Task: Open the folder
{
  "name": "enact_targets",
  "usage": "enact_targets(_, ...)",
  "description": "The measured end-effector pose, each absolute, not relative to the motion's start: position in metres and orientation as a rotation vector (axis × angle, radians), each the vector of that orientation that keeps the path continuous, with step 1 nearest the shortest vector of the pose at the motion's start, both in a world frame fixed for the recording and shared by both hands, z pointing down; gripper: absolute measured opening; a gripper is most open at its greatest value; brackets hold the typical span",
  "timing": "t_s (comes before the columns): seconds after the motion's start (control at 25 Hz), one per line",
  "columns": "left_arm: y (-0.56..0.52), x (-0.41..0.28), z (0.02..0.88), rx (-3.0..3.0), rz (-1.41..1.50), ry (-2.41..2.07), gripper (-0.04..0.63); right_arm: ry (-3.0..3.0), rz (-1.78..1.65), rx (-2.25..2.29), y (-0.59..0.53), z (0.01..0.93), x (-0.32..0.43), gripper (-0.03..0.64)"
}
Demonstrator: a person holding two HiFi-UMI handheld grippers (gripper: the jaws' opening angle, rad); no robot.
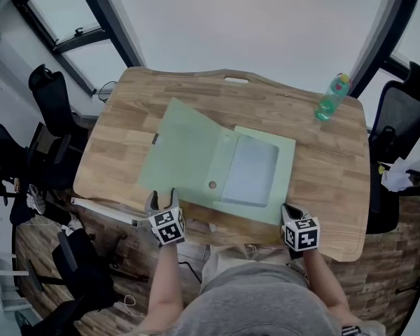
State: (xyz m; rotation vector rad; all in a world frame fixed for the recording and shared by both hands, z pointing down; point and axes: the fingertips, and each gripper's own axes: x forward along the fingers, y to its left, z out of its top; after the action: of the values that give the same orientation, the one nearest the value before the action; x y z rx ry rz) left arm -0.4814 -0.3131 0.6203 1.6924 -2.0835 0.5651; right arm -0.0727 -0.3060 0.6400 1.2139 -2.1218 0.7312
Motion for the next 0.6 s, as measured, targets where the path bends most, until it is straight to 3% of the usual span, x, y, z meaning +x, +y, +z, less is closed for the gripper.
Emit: enact_targets(0.6,-0.308,-0.498,0.69,1.499,0.684,-2.047,0.295,-2.09,0.732,1.235,-0.313,0.641,-0.073,0.002)
